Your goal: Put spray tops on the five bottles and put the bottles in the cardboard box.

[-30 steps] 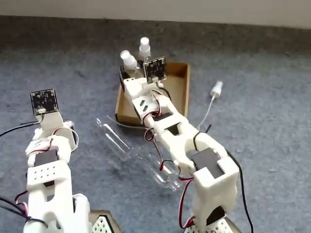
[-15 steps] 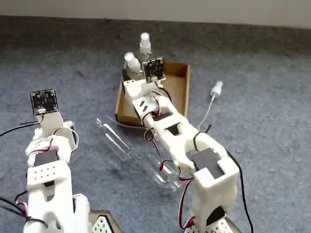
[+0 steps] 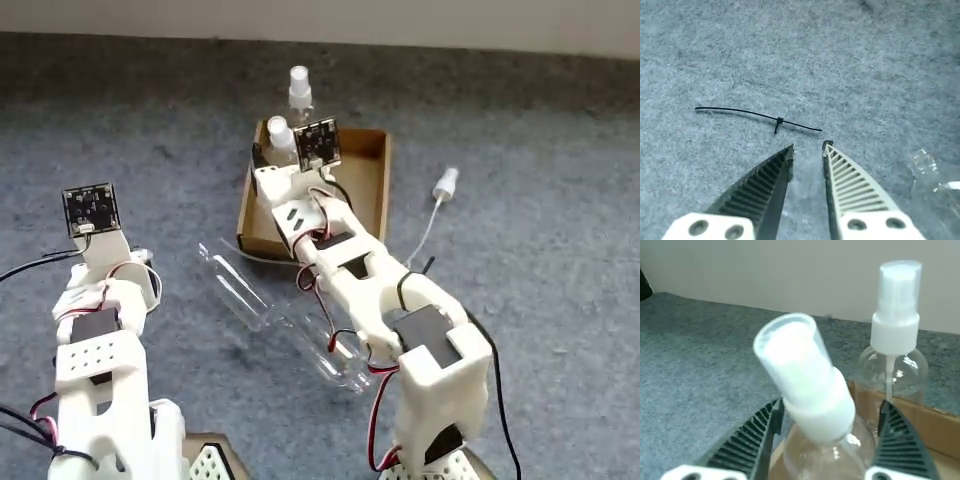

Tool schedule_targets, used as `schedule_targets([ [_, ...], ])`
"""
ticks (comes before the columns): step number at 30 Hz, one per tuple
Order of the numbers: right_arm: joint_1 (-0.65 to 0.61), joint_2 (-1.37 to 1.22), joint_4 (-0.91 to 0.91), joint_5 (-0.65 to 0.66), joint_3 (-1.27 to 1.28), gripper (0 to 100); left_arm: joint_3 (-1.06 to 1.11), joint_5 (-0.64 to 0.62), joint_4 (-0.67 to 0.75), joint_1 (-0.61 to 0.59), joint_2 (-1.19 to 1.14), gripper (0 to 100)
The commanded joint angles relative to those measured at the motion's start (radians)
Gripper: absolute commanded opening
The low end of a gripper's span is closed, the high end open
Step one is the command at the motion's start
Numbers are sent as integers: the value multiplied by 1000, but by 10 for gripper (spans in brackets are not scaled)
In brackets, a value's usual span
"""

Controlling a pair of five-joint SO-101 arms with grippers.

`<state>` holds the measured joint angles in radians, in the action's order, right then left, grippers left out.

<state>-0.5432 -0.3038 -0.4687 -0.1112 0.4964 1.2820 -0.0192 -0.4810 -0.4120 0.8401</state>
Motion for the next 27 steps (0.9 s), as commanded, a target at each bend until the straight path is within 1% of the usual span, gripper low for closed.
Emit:
schedule_targets([
  [1,-10,25,1,-2,-56,246,-4,8,18,27,15,98],
  [4,-18,41,-2,-2,-58,246,-4,8,18,27,15,98],
  [18,-25,278,7,-2,-51,246,-2,8,18,27,15,98],
  [23,-25,366,134,-2,-58,246,-2,9,18,27,15,98],
  [27,-27,438,143,-2,-58,246,-2,9,18,27,15,98],
])
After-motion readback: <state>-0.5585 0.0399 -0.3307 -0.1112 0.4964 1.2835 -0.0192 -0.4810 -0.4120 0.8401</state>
